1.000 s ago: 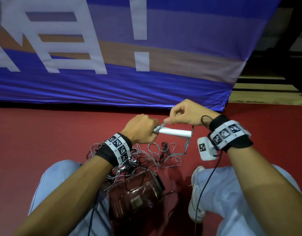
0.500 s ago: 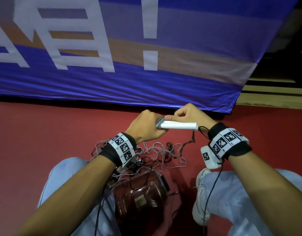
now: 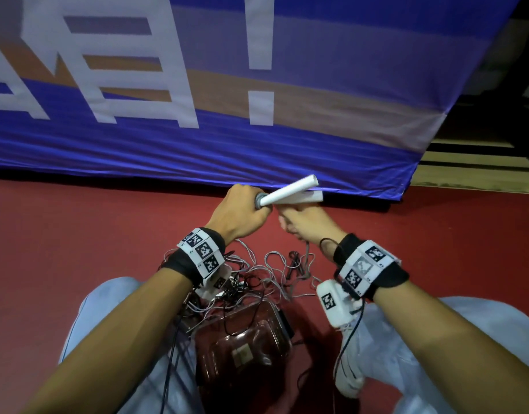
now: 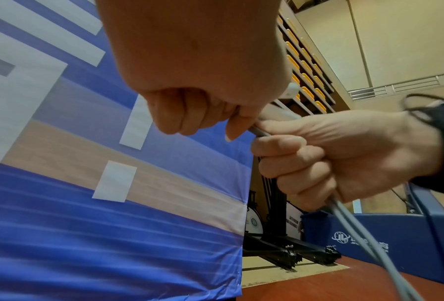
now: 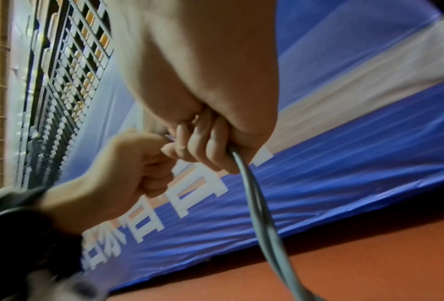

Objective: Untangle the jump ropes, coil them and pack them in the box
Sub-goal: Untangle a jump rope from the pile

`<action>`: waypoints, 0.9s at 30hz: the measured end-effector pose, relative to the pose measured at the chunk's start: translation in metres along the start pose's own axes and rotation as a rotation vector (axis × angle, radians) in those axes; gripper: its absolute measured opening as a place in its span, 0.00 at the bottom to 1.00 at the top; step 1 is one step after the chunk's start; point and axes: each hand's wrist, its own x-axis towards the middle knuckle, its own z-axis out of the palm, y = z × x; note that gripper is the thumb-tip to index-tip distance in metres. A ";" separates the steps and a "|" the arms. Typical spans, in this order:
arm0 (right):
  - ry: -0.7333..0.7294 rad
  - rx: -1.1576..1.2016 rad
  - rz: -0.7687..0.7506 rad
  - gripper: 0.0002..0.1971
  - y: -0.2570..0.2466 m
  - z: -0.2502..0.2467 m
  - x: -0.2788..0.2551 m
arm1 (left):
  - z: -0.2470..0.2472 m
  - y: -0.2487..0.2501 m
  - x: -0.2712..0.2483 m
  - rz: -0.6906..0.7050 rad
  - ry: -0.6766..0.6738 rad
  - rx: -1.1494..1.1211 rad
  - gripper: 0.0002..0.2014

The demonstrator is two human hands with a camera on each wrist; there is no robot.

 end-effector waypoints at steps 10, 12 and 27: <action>-0.013 -0.507 -0.222 0.16 0.001 0.018 -0.004 | 0.016 -0.009 0.000 -0.237 -0.053 0.217 0.14; -0.022 -0.638 -0.299 0.15 0.004 0.010 -0.005 | 0.024 -0.007 -0.003 -0.243 -0.102 0.264 0.15; 0.142 -1.019 -0.349 0.28 -0.005 -0.025 -0.006 | 0.044 0.000 -0.003 0.001 -0.419 0.445 0.18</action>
